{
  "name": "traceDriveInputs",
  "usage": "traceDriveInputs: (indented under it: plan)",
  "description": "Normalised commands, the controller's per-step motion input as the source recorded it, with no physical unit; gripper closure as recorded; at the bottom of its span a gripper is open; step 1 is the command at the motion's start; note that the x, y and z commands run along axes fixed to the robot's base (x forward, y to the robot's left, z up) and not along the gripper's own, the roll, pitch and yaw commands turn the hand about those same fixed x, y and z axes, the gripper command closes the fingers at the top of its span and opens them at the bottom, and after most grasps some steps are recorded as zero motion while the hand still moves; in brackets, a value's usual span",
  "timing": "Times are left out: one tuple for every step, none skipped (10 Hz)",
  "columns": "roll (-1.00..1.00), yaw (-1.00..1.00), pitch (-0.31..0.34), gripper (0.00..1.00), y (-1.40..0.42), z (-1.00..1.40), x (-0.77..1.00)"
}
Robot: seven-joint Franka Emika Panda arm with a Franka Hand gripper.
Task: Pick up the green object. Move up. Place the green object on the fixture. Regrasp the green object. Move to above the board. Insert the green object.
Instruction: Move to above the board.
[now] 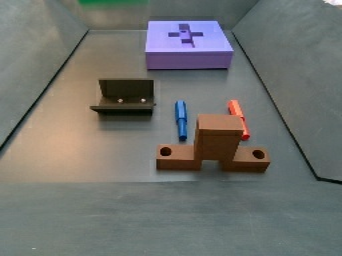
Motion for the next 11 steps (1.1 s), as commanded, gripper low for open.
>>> traceDriveInputs:
  plan:
    - [0.00,-0.01,0.060,1.00,0.00,0.29,0.04]
    - [-1.00,0.00,-0.024,1.00,-1.40,0.28,-1.16]
    - [-1.00,0.00,-0.042,1.00,-1.40,0.29,-1.18]
    - [-1.00,0.01,-0.083,1.00,-1.40,0.29,-1.28]
    - [-1.00,0.01,-0.101,1.00,-1.40,0.26,-1.32]
    - [-1.00,0.02,-0.116,1.00,-1.40,0.28,-1.33]
    - [-1.00,0.01,-0.132,1.00,-1.40,0.27,-1.37]
    - [-1.00,0.01,-0.131,1.00,-0.78,0.14,-0.79]
    - [-1.00,0.00,-0.135,1.00,-0.15,0.02,-0.20]
    - [-0.94,-0.02,-0.107,1.00,-0.01,-0.01,-0.05]
    - [-0.62,-0.02,-0.038,1.00,0.00,0.01,0.00]
